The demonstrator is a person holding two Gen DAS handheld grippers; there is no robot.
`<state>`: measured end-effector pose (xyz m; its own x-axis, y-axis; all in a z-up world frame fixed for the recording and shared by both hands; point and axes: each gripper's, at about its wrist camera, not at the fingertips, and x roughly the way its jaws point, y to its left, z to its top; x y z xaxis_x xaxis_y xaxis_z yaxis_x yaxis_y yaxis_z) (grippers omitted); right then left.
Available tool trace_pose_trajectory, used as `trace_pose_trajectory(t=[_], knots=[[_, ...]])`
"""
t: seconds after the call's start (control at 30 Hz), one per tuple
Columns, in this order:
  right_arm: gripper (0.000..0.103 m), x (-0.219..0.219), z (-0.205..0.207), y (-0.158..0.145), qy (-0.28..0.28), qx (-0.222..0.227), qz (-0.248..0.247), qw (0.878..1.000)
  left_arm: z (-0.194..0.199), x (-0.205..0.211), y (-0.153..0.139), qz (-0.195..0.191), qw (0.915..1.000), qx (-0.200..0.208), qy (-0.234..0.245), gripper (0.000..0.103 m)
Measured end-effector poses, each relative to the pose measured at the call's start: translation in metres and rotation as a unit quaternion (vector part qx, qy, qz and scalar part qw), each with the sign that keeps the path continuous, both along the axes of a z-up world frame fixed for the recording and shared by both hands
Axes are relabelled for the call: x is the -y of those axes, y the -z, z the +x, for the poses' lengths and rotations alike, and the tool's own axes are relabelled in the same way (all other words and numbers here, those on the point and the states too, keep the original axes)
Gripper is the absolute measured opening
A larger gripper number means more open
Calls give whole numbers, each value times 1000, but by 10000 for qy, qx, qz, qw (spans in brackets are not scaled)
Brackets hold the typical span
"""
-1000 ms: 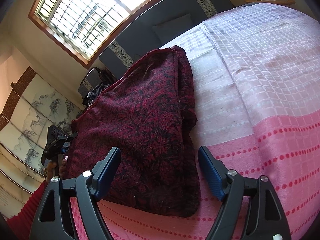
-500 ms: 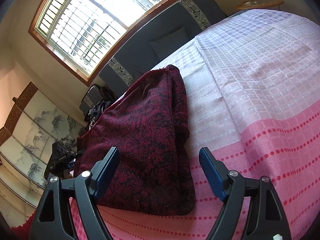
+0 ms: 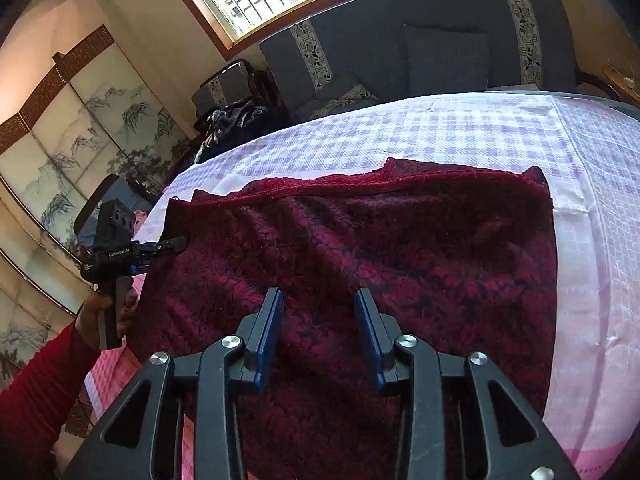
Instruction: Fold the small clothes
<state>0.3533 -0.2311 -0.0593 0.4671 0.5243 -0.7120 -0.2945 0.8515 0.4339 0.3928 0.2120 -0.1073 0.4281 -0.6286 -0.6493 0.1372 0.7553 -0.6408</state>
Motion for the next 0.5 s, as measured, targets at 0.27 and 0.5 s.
trace_pose_trajectory(t=[0.27,0.5], knots=[[0,42,78,33,855,-668,-41,9941,-2,1,-1,23,9996,216,160,58],[6,44,68,24,1116,-364,-50,9931,-4,-2,1,-31,9996,252,154,58]])
